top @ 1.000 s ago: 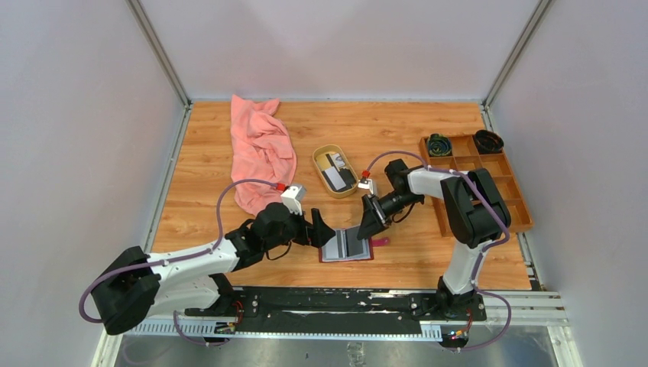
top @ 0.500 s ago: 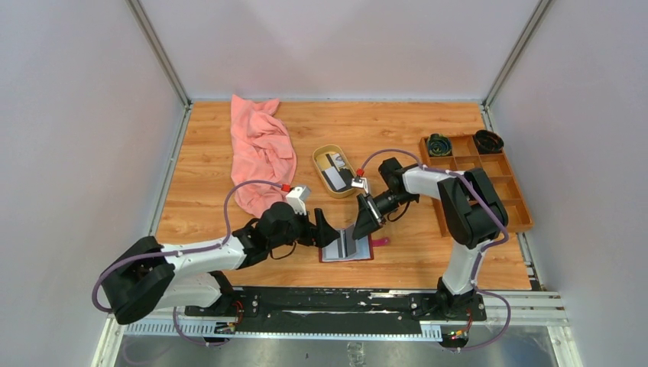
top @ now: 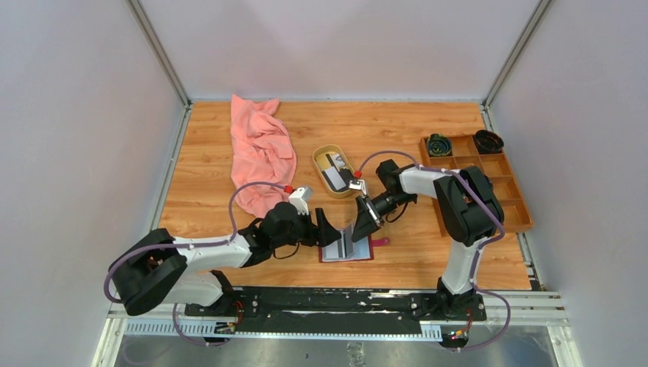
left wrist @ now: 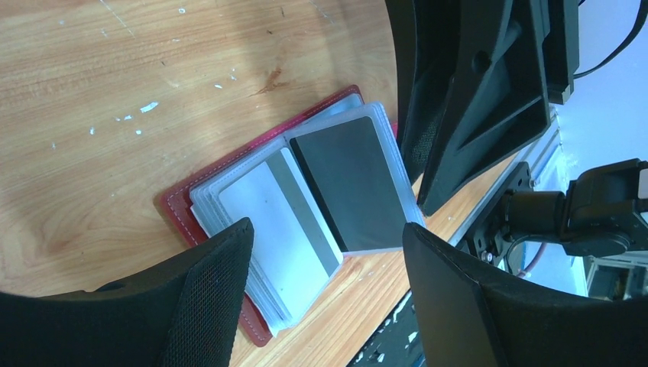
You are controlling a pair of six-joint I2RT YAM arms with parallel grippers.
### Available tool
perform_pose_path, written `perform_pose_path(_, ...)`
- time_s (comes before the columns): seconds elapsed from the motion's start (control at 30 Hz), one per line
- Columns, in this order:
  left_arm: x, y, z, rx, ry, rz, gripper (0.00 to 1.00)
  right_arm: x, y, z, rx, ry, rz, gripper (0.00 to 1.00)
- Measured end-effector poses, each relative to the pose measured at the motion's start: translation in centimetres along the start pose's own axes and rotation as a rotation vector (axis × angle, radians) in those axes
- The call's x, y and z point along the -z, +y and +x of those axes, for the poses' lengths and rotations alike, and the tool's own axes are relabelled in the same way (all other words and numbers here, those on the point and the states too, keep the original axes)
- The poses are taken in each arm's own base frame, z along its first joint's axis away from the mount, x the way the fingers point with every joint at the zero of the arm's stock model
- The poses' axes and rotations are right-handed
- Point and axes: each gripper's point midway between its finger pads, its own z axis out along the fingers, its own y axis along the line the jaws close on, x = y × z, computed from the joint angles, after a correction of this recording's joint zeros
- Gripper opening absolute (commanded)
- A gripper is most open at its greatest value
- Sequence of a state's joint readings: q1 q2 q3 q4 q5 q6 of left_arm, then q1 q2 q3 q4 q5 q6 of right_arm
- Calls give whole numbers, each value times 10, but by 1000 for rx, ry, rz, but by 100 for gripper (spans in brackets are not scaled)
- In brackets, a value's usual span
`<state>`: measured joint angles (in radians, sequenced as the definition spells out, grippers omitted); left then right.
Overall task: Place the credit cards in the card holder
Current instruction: Turn over the card slot in the card holder.
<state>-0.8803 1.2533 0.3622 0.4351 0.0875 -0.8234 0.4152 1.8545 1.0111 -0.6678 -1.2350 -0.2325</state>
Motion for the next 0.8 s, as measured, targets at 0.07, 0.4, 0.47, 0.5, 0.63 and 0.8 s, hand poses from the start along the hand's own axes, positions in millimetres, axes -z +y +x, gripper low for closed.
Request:
perform_pose_path(0.07,-2,-1,1,6,4,6,76,-2,0,0,-4,9,-3,26)
perform_pose_path(0.4,-11,1,12,49,46,16,80,-7,3,-2,-2,31,-32,23)
perform_pose_path(0.47,-13,0,12,55,48,20,80,-8,2,-2,-4,35,-32,22)
perform_pose_path(0.5,-14,0,12,56,49,22,81,-9,2,-2,-7,38,-32,22)
perform_pose_path(0.63,-17,-4,11,66,48,35,81,-10,0,0,-18,43,-33,21)
perform_pose_path(0.8,-22,-6,11,80,50,45,88,-10,0,2,-23,48,-34,20)
